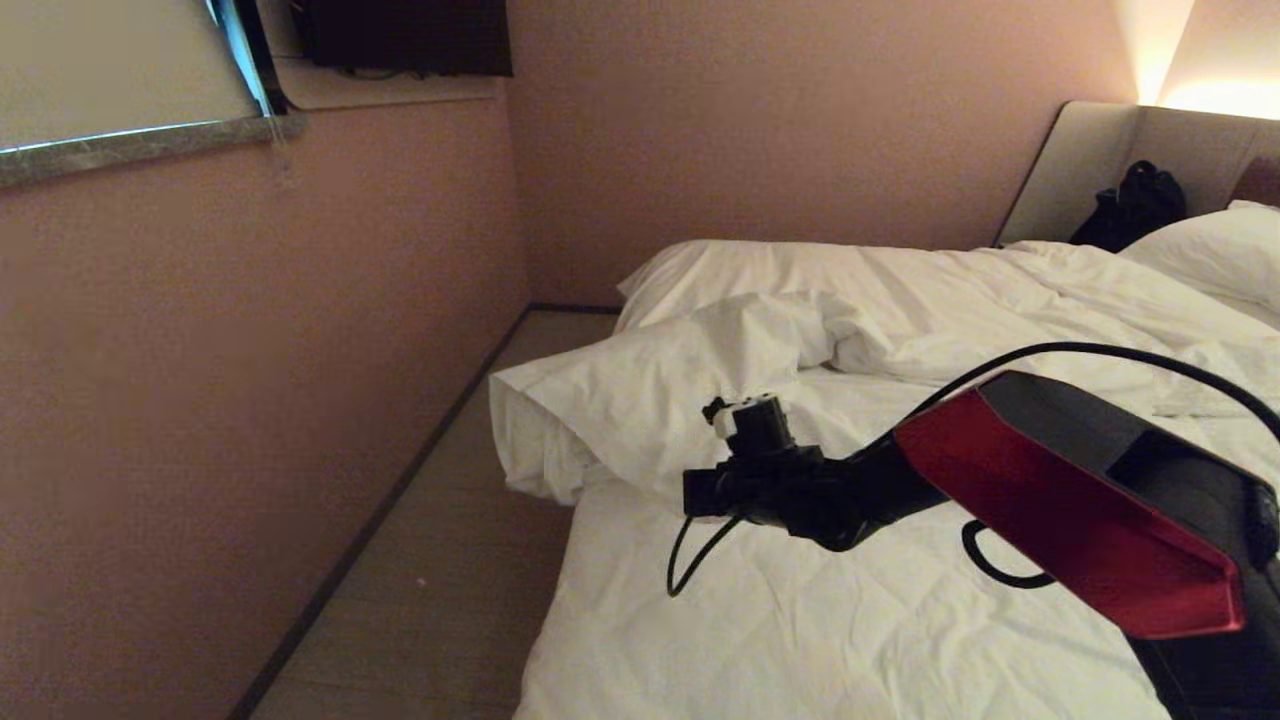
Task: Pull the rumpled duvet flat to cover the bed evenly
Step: Flatten the corners of the folded blanket
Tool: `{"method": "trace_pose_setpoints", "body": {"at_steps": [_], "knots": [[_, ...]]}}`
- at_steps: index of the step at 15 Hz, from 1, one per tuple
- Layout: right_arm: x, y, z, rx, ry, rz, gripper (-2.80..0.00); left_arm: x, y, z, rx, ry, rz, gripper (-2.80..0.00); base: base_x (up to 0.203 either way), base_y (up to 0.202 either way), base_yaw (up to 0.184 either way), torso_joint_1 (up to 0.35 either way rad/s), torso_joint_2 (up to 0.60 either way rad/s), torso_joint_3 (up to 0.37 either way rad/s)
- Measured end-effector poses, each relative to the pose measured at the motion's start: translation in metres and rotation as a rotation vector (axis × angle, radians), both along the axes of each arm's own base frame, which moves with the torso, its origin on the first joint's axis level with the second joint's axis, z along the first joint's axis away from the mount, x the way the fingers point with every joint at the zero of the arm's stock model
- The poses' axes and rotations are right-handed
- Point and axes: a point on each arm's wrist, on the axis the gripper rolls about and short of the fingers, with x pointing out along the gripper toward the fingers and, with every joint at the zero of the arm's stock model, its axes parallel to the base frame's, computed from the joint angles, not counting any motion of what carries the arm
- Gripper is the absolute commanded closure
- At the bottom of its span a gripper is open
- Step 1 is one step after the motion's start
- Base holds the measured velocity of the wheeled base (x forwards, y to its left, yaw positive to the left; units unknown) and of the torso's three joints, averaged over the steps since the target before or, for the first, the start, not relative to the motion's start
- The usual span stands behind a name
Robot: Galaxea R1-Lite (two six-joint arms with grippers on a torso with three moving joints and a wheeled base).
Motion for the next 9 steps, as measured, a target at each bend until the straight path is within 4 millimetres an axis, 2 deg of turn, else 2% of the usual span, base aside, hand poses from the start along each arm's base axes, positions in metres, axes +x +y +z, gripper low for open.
{"method": "trace_pose_setpoints", "body": {"at_steps": [4, 9], "knots": [[-0.031, 0.016, 0.026, 0.054, 0.0, 0.07, 0.0, 0.0, 0.0, 0.0, 0.0, 0.0, 0.0, 0.0, 0.0, 0.0, 0.0, 0.0, 0.0, 0.0], [-0.084, 0.044, 0.051, 0.073, 0.002, 0.192, 0.0, 0.0, 0.0, 0.0, 0.0, 0.0, 0.0, 0.0, 0.0, 0.0, 0.0, 0.0, 0.0, 0.0]]}}
